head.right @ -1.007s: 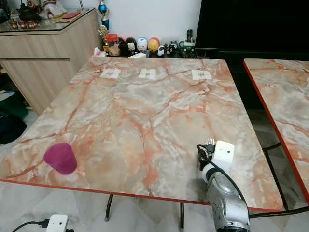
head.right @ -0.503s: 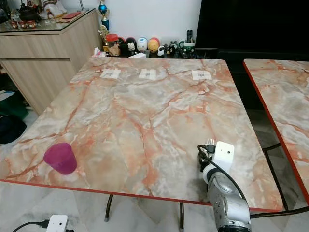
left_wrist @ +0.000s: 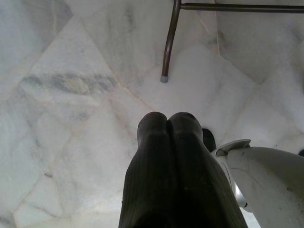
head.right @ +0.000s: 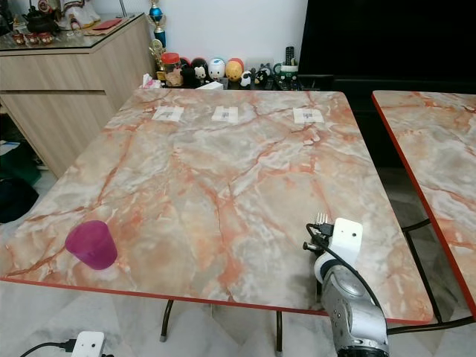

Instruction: Setting the table

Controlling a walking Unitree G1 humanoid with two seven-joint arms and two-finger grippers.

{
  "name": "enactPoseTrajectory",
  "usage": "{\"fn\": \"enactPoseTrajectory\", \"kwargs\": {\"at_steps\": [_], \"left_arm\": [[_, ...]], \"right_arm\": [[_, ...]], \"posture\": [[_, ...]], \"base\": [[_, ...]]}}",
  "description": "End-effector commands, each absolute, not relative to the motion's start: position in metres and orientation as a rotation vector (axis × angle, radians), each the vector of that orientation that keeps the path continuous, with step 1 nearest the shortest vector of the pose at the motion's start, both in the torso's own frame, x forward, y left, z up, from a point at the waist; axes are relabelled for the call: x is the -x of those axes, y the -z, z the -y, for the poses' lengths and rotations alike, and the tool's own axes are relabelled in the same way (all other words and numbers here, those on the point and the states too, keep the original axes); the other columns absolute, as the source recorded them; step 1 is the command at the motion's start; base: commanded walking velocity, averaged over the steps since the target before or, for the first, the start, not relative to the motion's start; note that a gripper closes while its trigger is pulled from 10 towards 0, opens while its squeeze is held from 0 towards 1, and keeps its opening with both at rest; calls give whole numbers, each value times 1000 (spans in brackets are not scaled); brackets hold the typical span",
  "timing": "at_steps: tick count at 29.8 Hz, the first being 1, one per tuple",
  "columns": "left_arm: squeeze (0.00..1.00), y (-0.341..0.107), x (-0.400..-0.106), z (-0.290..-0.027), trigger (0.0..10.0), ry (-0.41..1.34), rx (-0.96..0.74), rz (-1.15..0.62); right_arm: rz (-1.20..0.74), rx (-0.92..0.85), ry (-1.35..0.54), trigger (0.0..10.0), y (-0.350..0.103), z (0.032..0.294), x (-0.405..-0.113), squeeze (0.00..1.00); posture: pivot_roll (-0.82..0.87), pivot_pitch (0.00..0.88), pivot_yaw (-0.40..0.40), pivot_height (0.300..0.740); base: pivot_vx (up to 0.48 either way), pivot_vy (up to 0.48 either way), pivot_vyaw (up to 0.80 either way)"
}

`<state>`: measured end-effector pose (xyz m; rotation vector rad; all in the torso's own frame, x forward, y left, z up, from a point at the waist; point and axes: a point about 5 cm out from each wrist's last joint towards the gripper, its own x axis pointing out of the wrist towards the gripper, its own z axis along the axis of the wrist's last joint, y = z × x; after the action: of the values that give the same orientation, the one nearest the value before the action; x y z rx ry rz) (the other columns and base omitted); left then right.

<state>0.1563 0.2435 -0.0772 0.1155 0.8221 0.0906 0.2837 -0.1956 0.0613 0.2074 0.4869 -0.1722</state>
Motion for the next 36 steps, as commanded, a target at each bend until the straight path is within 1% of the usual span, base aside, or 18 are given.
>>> {"fn": "enactPoseTrajectory", "kwargs": {"at_steps": [1, 14, 17, 18, 19, 20, 23, 25, 30, 32, 36], "left_arm": [[0, 80, -150, -244, 10000, -89, -117, -850], [0, 81, -149, -245, 10000, -89, -119, -862], [0, 81, -148, -245, 10000, -89, -120, -866], [0, 81, -148, -245, 10000, -90, -120, -868], [0, 81, -148, -245, 10000, -91, -119, -869], [0, 81, -148, -245, 10000, -92, -119, -869], [0, 82, -147, -245, 10000, -95, -118, -872], [0, 82, -147, -245, 10000, -96, -119, -873], [0, 82, -147, -245, 10000, -96, -128, -881], [0, 83, -146, -245, 10000, -83, -140, -886], [0, 83, -147, -244, 10000, -82, -146, -887]], "right_arm": [[-541, -204, 160, 0, -51, 192, -281, 0], [-541, -182, 152, 0, -50, 191, -280, 0], [-481, -128, 146, 0, -55, 192, -283, 0], [-355, -58, 120, 157, -70, 190, -289, 0], [-310, -43, 111, 4627, -76, 189, -291, 0], [-263, -50, 98, 10000, -82, 187, -292, 0], [-156, -46, 108, 10000, -96, 187, -294, 0], [-133, -41, 118, 10000, -99, 188, -294, 0], [12, -22, 136, 10000, -119, 196, -290, 0], [48, -9, 129, 10000, -125, 199, -289, 0], [75, 14, 82, 10000, -128, 198, -289, 0]], "posture": [[5, 2, 17, 740], [4, 0, 19, 740], [3, 0, 19, 740], [3, 0, 19, 740], [3, 0, 19, 740], [3, 0, 19, 740], [-2, 0, 16, 740], [-2, 0, 16, 740], [-11, 0, 15, 740], [-13, 0, 16, 740], [-20, 0, 18, 740]], "base": [[0, 0, 0], [0, 0, 0], [0, 0, 0], [0, 0, 0], [0, 0, 0], [0, 0, 0], [0, 0, 0], [0, 0, 0], [0, 0, 0], [0, 0, 0], [0, -366, 0]]}}
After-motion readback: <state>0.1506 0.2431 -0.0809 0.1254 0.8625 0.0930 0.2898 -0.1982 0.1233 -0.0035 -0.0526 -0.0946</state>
